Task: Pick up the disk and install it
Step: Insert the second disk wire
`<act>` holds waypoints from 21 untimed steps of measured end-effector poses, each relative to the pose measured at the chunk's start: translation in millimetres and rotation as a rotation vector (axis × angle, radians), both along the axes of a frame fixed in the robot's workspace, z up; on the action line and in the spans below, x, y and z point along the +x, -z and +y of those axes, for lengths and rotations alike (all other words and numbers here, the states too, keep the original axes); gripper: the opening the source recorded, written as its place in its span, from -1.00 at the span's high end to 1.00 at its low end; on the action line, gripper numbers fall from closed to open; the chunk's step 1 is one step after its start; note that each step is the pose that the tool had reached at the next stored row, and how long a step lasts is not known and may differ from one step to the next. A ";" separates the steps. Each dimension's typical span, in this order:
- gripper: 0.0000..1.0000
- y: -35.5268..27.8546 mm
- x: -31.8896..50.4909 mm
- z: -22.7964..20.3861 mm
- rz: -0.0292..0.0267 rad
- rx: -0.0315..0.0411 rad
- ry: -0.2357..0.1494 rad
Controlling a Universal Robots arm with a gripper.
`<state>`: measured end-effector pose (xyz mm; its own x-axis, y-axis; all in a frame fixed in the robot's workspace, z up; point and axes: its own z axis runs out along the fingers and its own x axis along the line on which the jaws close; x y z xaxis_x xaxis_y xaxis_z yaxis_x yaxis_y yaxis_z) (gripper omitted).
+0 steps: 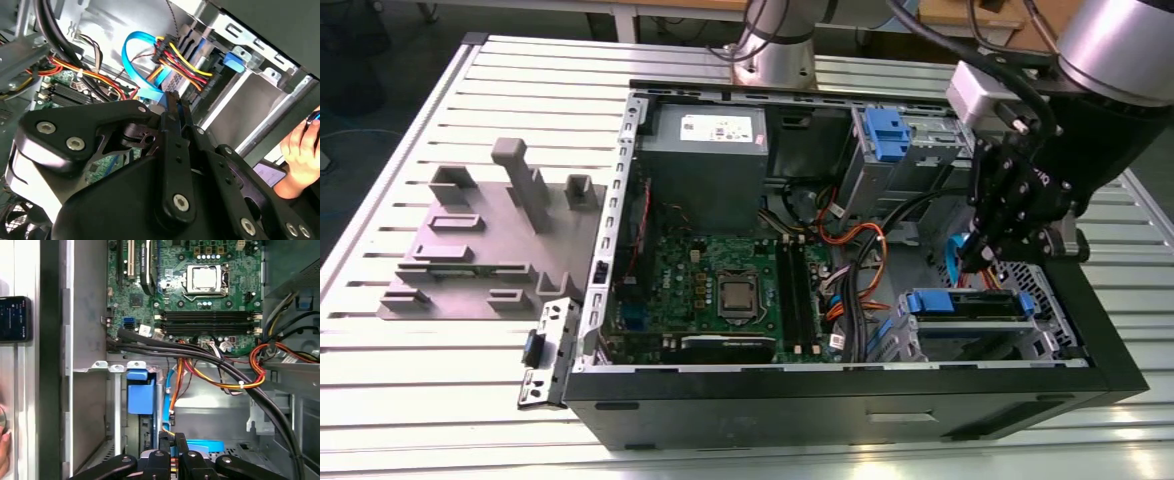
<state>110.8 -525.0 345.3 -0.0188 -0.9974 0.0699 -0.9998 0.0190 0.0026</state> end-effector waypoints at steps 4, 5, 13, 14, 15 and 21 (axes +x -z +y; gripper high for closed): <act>0.68 1.1 0.0 -8.7 -0.0004 0.0007 0.000; 0.68 1.6 0.0 -10.5 -0.0005 0.0011 0.000; 0.68 3.7 0.5 -15.6 -0.0010 0.0027 0.000; 0.68 4.0 0.6 -16.6 -0.0010 0.0028 0.000; 0.68 4.3 0.6 -18.1 -0.0009 0.0035 0.000; 0.68 5.7 3.0 -22.2 -0.0010 0.0056 0.000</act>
<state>113.7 -547.1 339.6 -0.0188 -0.9978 0.0643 -0.9998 0.0189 0.0017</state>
